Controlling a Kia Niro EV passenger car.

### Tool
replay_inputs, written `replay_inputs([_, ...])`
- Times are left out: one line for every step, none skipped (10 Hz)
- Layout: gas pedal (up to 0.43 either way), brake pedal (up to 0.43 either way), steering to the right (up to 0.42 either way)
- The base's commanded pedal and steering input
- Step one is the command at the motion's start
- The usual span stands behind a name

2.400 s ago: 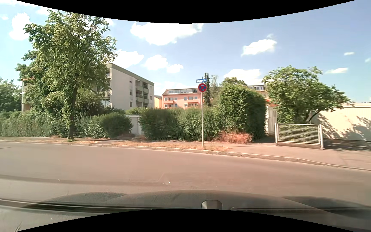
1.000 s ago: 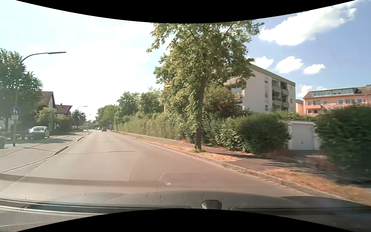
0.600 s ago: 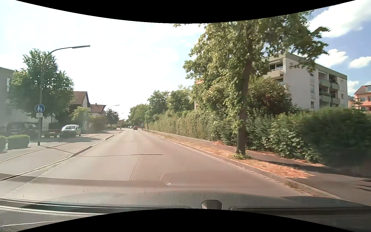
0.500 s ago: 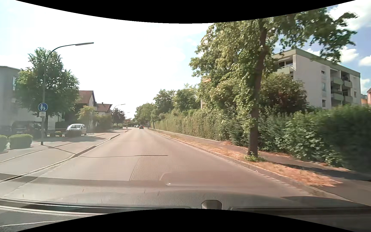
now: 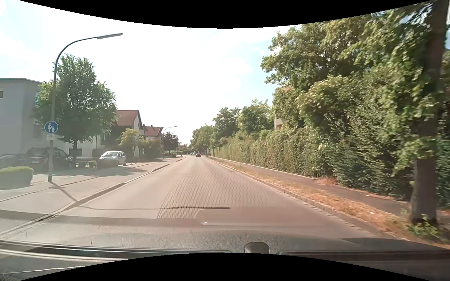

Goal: Follow the waypoints while adhering to traffic rules and regulations

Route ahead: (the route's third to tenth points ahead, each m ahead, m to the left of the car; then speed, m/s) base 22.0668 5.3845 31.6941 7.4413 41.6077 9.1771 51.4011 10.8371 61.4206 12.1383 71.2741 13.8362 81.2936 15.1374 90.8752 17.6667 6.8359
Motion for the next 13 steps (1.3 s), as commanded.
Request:
replay_inputs([0.209,0.006,-0.099])
replay_inputs([0.209,0.006,-0.090])
replay_inputs([0.209,0.006,-0.081])
replay_inputs([0.209,0.006,-0.072])
replay_inputs([0.209,0.006,-0.061])
replay_inputs([0.197,0.006,-0.048])
replay_inputs([0.197,0.006,-0.038])
replay_inputs([0.197,0.006,-0.032])
replay_inputs([0.189,0.006,-0.032])
replay_inputs([0.177,0.006,-0.032])
replay_inputs([0.177,0.006,-0.032])
replay_inputs([0.169,0.006,-0.032])
replay_inputs([0.157,0.006,-0.031])
